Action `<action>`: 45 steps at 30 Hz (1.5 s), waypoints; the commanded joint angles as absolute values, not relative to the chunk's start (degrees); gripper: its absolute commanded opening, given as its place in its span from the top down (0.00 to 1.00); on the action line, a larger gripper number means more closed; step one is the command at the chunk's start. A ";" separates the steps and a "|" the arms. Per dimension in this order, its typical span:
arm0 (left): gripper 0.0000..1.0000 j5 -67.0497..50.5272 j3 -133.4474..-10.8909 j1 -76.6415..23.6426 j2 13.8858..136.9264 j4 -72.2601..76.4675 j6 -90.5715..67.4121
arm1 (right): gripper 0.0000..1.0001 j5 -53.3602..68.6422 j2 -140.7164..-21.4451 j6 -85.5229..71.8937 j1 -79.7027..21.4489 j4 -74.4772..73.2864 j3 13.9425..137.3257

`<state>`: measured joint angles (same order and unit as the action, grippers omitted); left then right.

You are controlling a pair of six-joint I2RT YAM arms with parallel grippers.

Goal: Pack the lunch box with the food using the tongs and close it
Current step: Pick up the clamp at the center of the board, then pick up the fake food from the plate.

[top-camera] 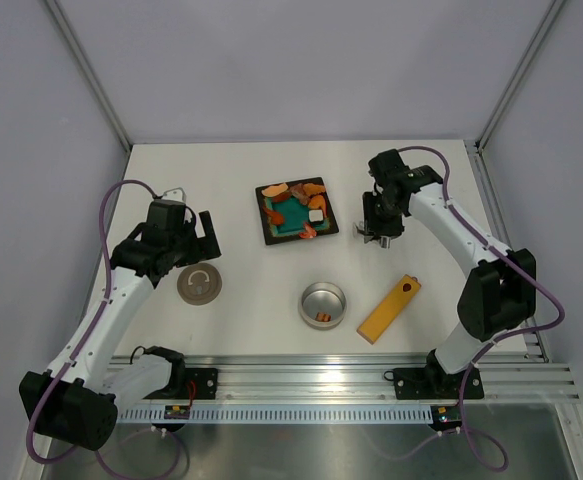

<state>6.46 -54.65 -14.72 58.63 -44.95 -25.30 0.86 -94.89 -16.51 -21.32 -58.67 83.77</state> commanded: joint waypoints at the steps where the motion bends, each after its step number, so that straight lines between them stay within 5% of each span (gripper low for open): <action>1: 0.01 6.94 -54.93 -15.03 58.27 -43.33 -24.52 | 0.56 -1.14 -89.66 -17.58 -21.18 -59.24 88.76; 22: 0.01 7.65 -55.72 -14.94 58.01 -43.95 -24.78 | 0.54 1.76 -110.64 -15.12 -30.50 -57.66 115.65; 45: 0.01 8.00 -55.28 -14.94 57.66 -44.21 -24.87 | 0.49 2.20 -117.68 -14.33 -30.50 -56.51 116.72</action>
<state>6.90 -54.65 -14.74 58.61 -45.08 -25.30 1.63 -117.49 -15.35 -30.48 -58.13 115.13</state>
